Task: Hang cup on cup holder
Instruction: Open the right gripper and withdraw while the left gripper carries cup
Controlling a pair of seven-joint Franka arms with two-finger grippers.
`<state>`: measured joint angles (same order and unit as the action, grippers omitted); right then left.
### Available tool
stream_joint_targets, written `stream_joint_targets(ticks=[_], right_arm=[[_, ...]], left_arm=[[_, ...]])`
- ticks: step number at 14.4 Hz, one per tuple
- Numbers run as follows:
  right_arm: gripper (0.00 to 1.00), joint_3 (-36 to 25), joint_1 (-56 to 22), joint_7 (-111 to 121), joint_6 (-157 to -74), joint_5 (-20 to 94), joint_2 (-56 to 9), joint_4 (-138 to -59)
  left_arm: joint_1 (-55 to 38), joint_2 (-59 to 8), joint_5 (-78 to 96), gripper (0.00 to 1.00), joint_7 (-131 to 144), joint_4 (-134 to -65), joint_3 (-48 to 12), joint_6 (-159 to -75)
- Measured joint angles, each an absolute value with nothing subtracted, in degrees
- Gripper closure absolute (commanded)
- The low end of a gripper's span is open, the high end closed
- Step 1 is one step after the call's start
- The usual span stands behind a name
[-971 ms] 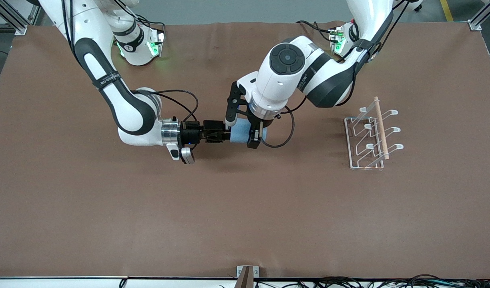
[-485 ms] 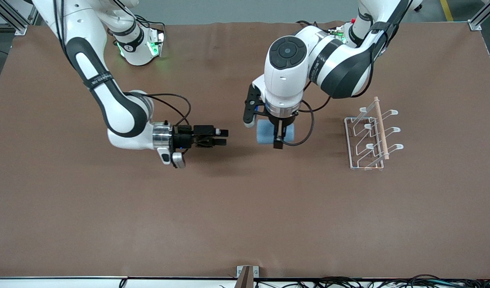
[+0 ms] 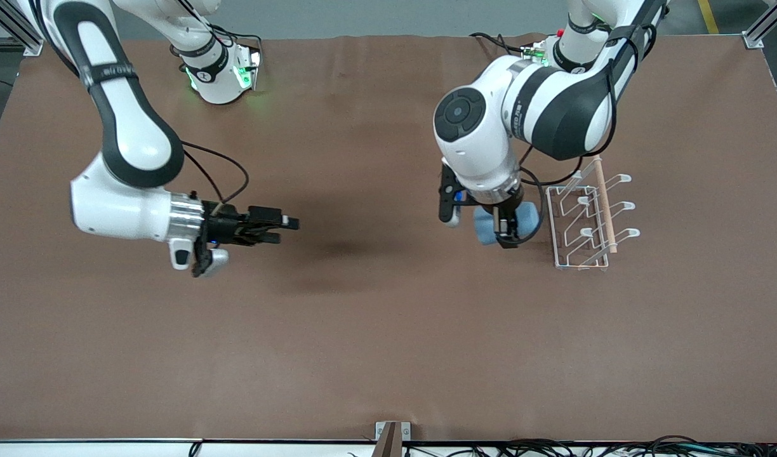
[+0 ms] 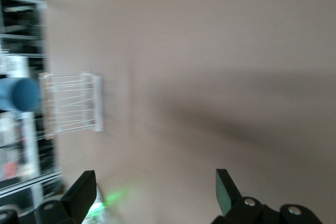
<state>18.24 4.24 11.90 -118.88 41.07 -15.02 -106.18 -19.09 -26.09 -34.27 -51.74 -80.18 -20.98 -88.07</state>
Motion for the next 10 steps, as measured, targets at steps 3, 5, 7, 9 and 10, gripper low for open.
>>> stream_joint_targets(ticks=[3,5,7,9,10], right_arm=[[0.0,15.95,4.15,1.57,-118.81,19.73,-9.7,-106.35],[0.0,12.36,4.17,1.01,-118.73,13.62,-8.4,-106.49],[0.0,8.79,4.29,1.15,-118.73,7.76,-7.5,-106.38],[0.0,6.82,4.34,1.12,-117.91,1.64,-6.22,-105.34],[0.0,6.02,4.35,1.04,-116.18,-1.2,-5.7,-103.82]], left_arm=[[-16.94,-23.99,-37.8,1.0,-51.76,-82.97,-20.97,-82.59],[-15.95,-21.79,-40.79,1.0,-51.77,-86.67,-20.97,-81.83],[-15.46,-20.8,-43.88,1.0,-51.77,-90.02,-20.95,-81.68],[-15.14,-20.74,-47.95,1.0,-51.77,-93.21,-20.94,-80.61],[-15.04,-20.75,-50.2,1.0,-51.77,-94.93,-20.94,-80.09]])
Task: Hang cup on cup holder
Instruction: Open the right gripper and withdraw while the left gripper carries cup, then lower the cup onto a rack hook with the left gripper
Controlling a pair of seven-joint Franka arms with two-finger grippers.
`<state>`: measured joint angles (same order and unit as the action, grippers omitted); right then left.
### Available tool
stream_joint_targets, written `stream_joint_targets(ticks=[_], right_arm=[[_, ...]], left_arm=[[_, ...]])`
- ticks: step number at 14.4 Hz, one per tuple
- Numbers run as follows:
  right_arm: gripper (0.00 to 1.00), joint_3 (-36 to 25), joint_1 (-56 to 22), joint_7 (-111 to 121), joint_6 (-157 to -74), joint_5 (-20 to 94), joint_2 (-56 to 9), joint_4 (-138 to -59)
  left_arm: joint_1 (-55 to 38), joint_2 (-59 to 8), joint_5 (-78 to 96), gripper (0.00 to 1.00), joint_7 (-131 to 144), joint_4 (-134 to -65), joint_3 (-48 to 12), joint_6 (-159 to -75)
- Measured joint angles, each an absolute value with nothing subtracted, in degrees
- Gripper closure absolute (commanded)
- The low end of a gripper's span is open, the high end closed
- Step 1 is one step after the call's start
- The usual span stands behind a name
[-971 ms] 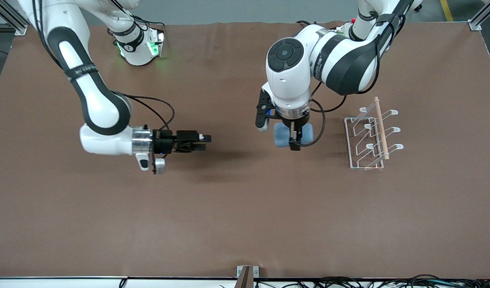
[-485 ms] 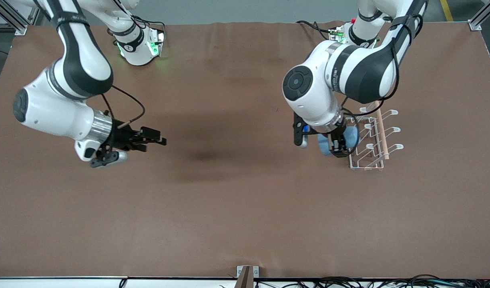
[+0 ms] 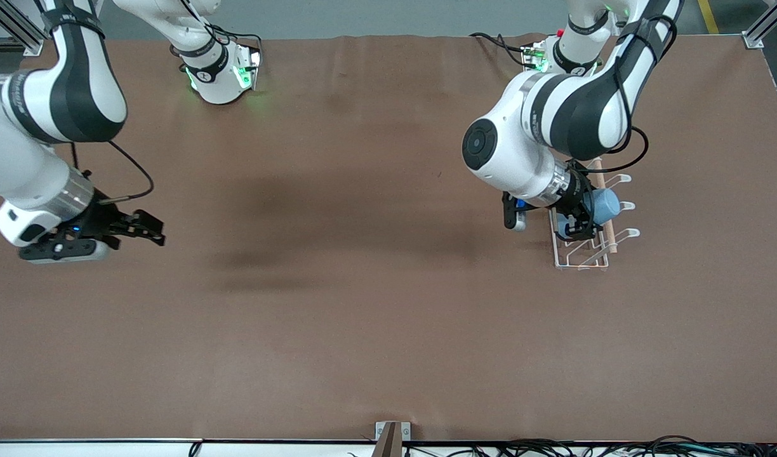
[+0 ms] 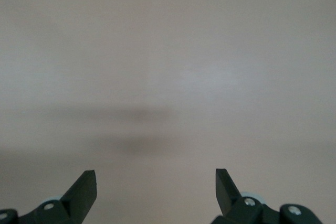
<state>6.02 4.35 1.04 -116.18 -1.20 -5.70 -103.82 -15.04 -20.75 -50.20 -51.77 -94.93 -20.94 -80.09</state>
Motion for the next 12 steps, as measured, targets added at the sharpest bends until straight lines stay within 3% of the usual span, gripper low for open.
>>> stream_joint_targets(ticks=[5,8,12], right_arm=[[0.0,4.06,4.36,-3.51,-103.92,-9.15,-4.33,-92.19],[0.0,3.88,4.13,-8.95,-100.71,-7.52,-2.66,-91.35],[0.0,-0.97,4.01,-7.77,-95.38,-0.34,0.82,-90.05]], left_arm=[[-15.09,-22.09,-56.97,1.0,-51.75,-99.79,-20.98,-79.73],[-15.23,-25.23,-60.88,1.0,-51.61,-100.14,-21.02,-79.73],[-15.18,-28.81,-65.14,1.0,-50.72,-100.2,-20.96,-79.36]])
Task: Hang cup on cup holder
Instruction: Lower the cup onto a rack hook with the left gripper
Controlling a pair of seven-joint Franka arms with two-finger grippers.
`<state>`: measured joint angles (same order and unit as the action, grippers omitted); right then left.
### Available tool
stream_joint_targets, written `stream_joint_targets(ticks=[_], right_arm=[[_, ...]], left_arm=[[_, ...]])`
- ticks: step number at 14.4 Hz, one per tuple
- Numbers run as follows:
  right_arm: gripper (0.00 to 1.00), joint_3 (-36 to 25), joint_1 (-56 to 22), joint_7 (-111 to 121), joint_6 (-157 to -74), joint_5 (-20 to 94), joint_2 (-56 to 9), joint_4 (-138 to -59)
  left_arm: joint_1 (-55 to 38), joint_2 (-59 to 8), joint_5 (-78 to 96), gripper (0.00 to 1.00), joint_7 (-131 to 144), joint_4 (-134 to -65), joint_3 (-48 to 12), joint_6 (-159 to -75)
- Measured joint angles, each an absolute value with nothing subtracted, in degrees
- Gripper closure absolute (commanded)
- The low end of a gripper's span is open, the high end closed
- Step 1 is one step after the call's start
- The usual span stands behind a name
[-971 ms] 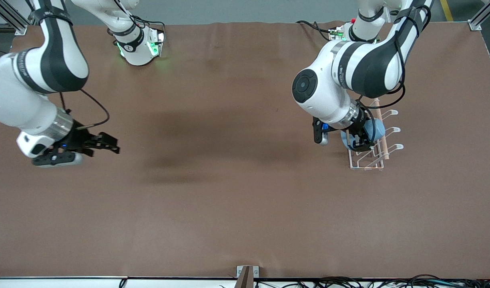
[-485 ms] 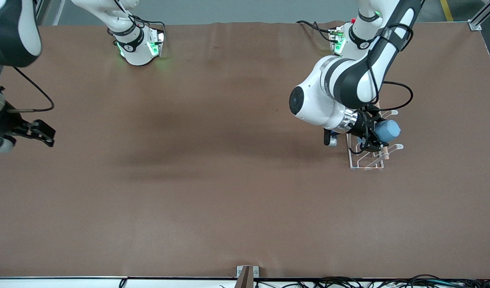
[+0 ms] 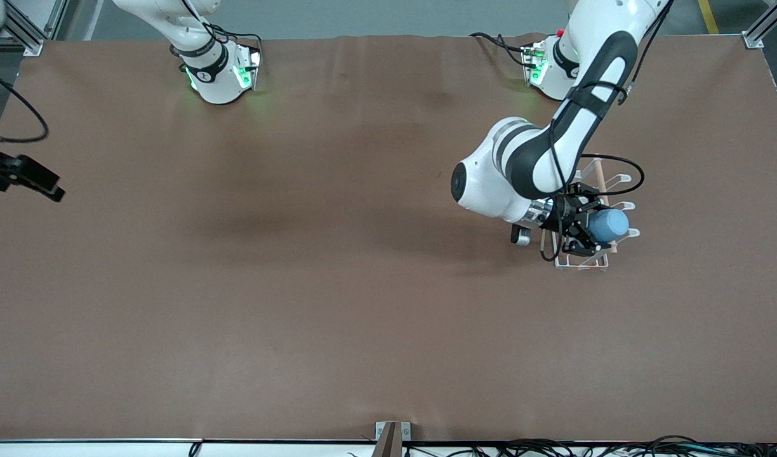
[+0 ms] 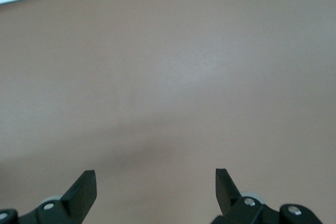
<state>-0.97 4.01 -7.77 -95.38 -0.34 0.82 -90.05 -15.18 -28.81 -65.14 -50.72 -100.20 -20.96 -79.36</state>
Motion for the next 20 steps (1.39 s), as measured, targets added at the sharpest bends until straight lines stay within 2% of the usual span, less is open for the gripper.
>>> stream_joint_targets(ticks=[7,11,20], right_arm=[[0.0,-1.1,3.62,-6.23,-92.32,0.02,1.02,-87.45],[0.0,-0.6,3.63,-5.83,-88.63,-0.13,0.99,-87.45],[0.0,0.17,3.6,-5.39,-87.82,-0.22,0.96,-87.45]], left_arm=[[-15.66,-32.39,-66.88,0.99,-44.91,-101.78,-21.01,-76.29],[-15.75,-33.19,-67.4,0.92,-43.37,-103.13,-21.03,-76.23],[-15.74,-35.99,-69.08,0.88,-42.59,-103.33,-21.03,-75.37]])
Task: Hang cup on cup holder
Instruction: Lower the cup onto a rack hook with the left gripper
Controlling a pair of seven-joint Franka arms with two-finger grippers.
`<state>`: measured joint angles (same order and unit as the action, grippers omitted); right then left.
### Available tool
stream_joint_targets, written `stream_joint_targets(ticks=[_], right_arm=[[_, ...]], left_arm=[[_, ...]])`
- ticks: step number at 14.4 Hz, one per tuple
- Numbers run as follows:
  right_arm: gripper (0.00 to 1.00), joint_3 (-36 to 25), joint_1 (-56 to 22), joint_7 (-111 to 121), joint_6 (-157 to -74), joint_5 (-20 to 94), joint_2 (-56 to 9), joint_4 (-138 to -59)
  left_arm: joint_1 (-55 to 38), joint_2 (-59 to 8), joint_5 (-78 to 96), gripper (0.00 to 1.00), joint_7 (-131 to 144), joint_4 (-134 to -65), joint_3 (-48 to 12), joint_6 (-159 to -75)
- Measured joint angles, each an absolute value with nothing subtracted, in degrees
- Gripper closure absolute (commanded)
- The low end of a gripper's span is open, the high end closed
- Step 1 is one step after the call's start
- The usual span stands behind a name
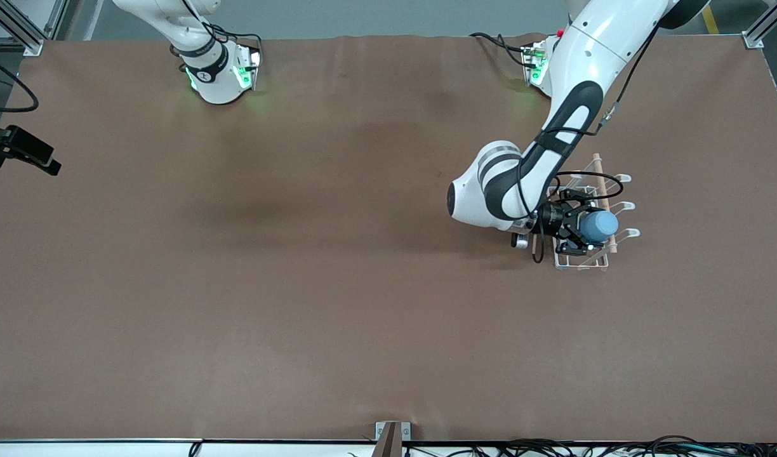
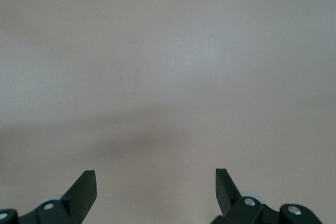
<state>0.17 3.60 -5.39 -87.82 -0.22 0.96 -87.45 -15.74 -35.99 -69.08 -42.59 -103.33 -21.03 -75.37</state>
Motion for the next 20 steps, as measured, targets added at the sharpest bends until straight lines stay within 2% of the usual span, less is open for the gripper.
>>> stream_joint_targets(ticks=[3,4,6,8,9,10,12,20], right_arm=[[0.0,0.17,3.6,-5.32,-87.77,-0.22,0.96,-87.45],[0.0,0.17,3.6,-5.3,-87.72,-0.22,0.96,-87.45],[0.0,0.17,3.6,-5.28,-87.7,-0.22,0.96,-87.45],[0.0,0.17,3.6,-5.28,-87.7,-0.22,0.96,-87.45],[0.0,0.17,3.6,-5.28,-87.71,-0.22,0.95,-87.45],[0.0,0.17,3.6,-5.28,-87.76,-0.31,0.95,-87.45],[0.0,0.13,3.61,-5.28,-87.83,-0.94,0.95,-87.45],[0.0,-0.37,3.79,-5.28,-88.12,-1.47,0.83,-87.45]], left_arm=[[-15.75,-37.44,-69.74,0.85,-39.98,-103.32,-21.04,-75.37],[-15.75,-38.02,-69.78,0.8,-39.14,-103.31,-21.04,-75.37],[-15.75,-38.87,-69.88,0.54,-37.27,-103.18,-21.08,-75.37],[-15.74,-39.04,-69.87,0.36,-34.39,-102.86,-21.1,-75.05],[-15.73,-39.04,-69.74,0.22,-33.38,-102.49,-21.15,-74.36],[-15.72,-39.04,-69.21,0.13,-32.92,-101.87,-21.21,-73.6],[-15.62,-39.0,-66.51,0.03,-32.23,-99.84,-21.23,-71.88],[-15.09,-38.42,-63.86,0.0,-31.91,-96.89,-21.25,-69.58]])
